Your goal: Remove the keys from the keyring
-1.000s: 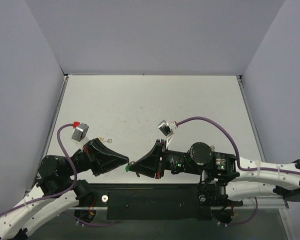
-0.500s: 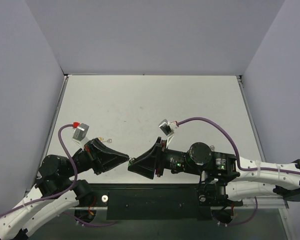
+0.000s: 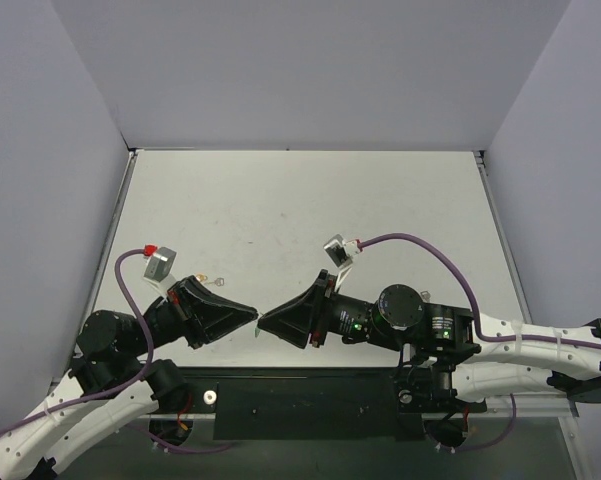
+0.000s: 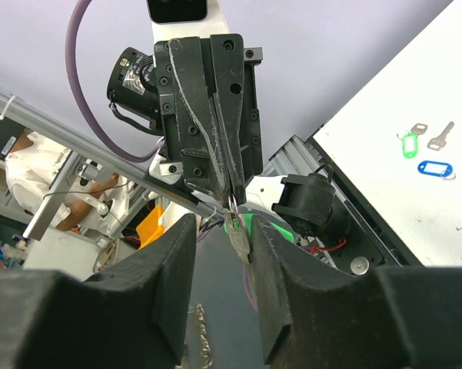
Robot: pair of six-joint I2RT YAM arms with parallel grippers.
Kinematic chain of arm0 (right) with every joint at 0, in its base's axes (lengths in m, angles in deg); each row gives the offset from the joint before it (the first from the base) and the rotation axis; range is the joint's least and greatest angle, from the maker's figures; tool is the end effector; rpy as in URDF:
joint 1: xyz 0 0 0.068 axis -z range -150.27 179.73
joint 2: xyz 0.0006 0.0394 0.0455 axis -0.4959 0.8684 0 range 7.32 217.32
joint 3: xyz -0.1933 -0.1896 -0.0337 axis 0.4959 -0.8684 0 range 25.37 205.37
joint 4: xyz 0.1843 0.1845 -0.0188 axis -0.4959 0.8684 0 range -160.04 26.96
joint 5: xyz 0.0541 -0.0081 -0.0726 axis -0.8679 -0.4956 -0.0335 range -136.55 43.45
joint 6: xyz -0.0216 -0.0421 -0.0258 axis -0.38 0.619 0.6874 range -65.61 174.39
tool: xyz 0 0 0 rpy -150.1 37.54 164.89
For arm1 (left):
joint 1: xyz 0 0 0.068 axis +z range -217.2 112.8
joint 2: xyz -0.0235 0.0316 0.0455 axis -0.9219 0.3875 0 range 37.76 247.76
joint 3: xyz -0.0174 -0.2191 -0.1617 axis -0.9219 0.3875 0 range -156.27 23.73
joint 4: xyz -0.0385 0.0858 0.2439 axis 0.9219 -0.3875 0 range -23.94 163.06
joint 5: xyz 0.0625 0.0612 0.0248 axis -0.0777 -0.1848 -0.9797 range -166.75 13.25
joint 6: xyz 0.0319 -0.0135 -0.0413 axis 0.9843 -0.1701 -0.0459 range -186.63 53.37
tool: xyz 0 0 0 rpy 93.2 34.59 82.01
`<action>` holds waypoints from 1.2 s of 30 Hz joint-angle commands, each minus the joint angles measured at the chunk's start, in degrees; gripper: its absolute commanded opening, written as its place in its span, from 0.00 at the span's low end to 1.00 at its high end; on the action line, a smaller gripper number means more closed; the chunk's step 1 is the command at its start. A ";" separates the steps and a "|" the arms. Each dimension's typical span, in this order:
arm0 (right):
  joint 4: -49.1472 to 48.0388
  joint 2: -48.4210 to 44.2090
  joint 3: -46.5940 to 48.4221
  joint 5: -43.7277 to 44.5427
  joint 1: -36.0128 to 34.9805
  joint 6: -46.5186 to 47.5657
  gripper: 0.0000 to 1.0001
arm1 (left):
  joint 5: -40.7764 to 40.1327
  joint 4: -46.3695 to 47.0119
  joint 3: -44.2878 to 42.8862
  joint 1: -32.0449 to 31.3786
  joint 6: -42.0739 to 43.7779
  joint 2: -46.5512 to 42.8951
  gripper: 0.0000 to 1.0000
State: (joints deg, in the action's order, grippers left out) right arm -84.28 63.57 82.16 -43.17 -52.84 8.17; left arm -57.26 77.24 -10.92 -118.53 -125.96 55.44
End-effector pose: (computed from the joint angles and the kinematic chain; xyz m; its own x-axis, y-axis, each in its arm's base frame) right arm 0.0309 0.2215 0.4234 -0.6865 0.3091 -0.6582 -0.7037 -0.0544 0.7084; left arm 0.0441 -0.0743 0.3614 -0.6852 -0.4415 -0.5793 0.6686 -0.0659 -0.7407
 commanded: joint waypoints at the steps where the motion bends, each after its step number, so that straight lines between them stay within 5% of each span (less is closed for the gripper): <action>1: -1.76 -0.26 2.62 1.02 -0.32 0.86 0.29 | -1.20 -0.14 -2.44 0.00 0.79 -0.79 0.00; 36: -2.81 0.44 1.56 2.51 -0.23 0.86 0.18 | -2.87 -3.57 -3.14 0.09 1.59 -1.85 0.00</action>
State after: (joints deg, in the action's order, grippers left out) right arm -84.23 64.97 82.16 -41.90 -52.84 8.19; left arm -59.45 73.26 -11.25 -118.53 -125.50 53.84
